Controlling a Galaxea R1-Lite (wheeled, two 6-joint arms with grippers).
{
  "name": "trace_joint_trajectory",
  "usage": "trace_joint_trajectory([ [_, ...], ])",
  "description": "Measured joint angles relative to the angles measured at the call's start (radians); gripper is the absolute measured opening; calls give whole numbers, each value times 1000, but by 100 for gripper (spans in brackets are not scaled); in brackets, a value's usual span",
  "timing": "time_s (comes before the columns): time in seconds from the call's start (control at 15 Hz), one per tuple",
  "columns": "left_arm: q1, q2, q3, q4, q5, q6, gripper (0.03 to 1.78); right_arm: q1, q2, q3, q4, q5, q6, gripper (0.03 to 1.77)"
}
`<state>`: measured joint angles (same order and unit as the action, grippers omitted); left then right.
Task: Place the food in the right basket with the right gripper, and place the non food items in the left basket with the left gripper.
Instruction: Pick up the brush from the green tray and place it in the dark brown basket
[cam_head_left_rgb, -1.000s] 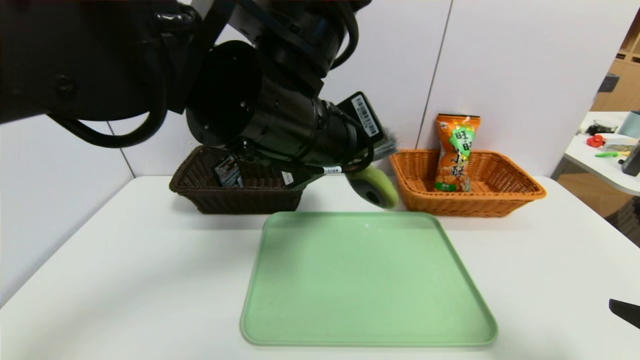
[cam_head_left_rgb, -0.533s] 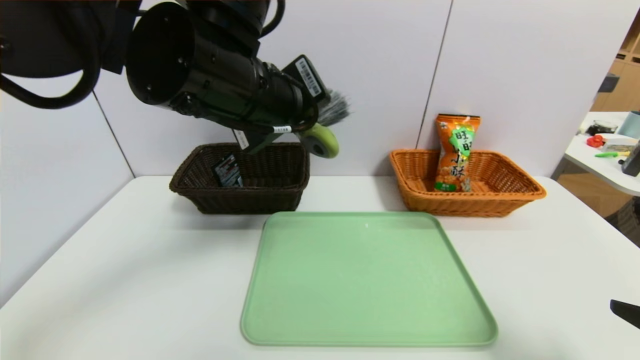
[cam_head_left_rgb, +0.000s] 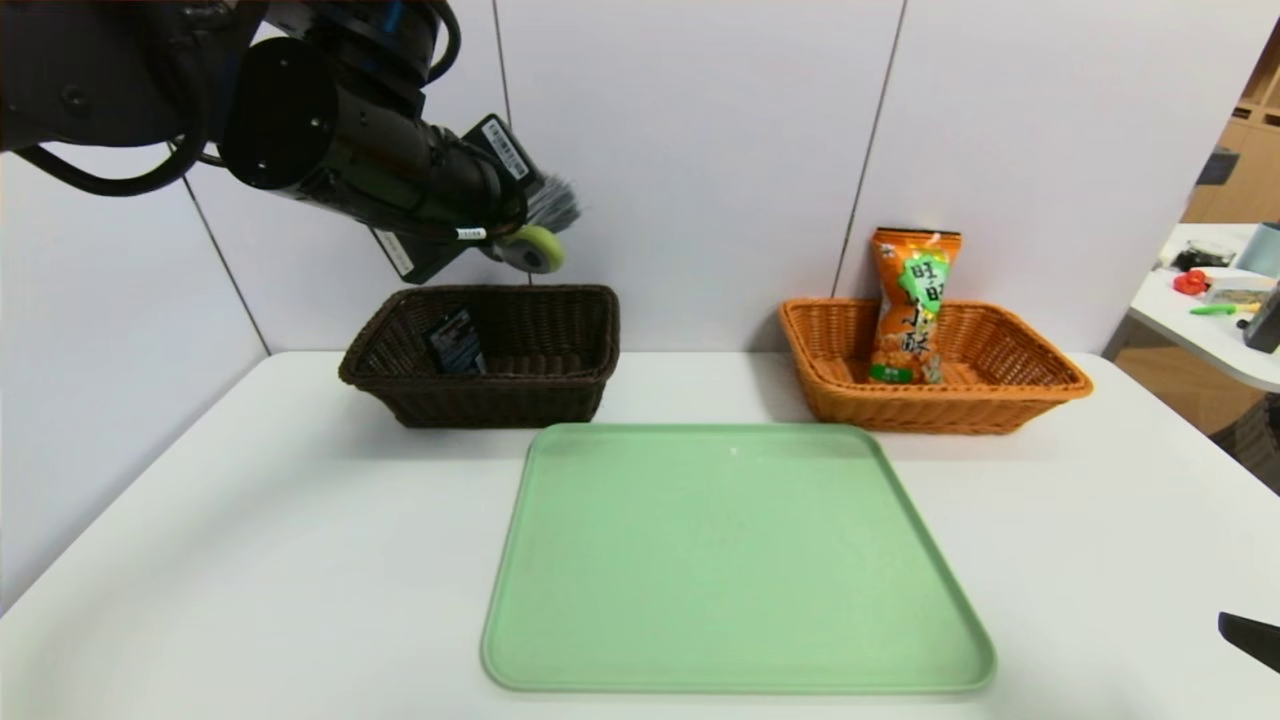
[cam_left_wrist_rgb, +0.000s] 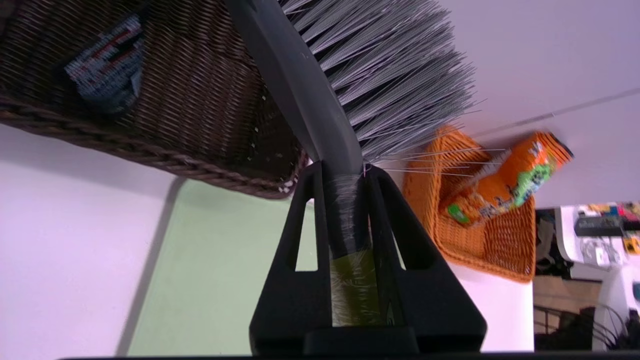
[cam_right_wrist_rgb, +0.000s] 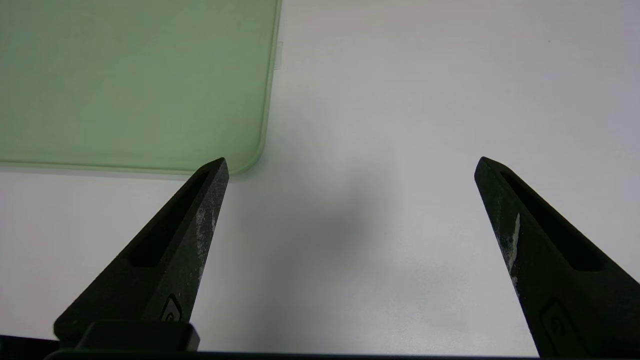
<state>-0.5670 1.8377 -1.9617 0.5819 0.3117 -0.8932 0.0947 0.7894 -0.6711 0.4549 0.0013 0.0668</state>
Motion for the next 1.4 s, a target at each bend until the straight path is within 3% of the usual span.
trace_joint_trajectory([
  [0.33, 59, 47, 0, -32, 8, 16, 29, 0, -1, 0, 0, -4, 0, 170],
  [0.53, 70, 87, 0, -8, 48, 22, 29, 0, -1, -3, 0, -4, -1, 170],
  [1.4, 120, 182, -4, -20, 49, 37, 28, 0, 5, -3, -2, -3, -5, 170],
])
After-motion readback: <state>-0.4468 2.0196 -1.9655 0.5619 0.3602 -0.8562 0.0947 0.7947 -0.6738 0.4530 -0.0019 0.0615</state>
